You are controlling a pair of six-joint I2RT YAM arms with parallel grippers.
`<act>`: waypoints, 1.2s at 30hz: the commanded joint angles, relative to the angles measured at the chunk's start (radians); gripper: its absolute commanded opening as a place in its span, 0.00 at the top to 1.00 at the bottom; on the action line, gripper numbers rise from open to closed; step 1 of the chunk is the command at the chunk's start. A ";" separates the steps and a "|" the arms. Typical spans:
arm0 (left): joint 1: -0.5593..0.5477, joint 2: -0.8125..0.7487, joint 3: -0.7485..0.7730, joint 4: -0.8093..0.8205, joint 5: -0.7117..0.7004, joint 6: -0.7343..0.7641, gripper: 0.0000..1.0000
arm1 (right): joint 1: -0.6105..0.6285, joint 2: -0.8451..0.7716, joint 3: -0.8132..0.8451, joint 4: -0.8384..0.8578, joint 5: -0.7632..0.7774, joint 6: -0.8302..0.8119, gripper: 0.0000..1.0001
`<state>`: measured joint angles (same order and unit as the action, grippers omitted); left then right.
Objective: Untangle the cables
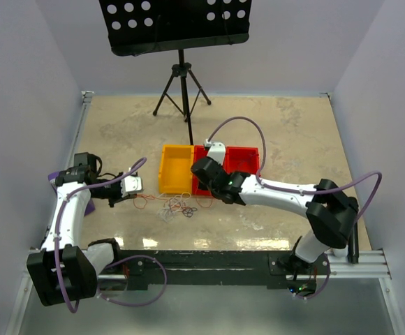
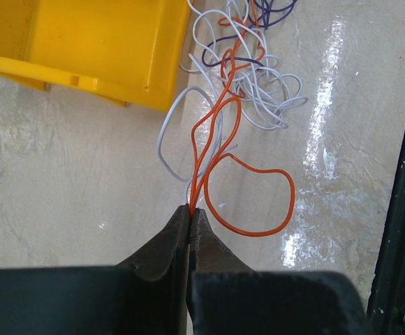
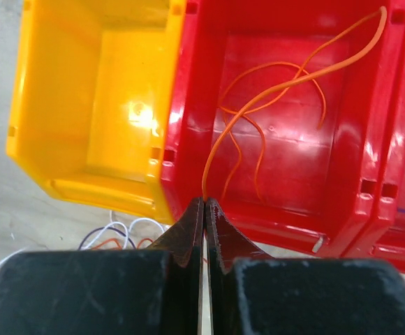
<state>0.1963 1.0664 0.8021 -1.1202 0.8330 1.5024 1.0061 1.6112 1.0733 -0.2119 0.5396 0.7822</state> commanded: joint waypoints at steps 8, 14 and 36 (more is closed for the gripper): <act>0.006 -0.014 0.013 -0.015 0.048 0.012 1.00 | -0.029 -0.042 0.014 -0.003 -0.047 0.031 1.00; 0.006 -0.019 0.016 -0.018 0.045 0.010 1.00 | -0.214 0.099 0.135 0.000 -0.203 -0.056 1.00; 0.006 -0.010 0.002 0.003 0.040 0.005 1.00 | -0.285 0.360 0.306 -0.029 -0.217 -0.173 1.00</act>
<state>0.1963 1.0599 0.8021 -1.1206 0.8333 1.5021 0.7254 1.9762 1.3262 -0.2386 0.2790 0.6422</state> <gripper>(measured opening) 0.021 0.010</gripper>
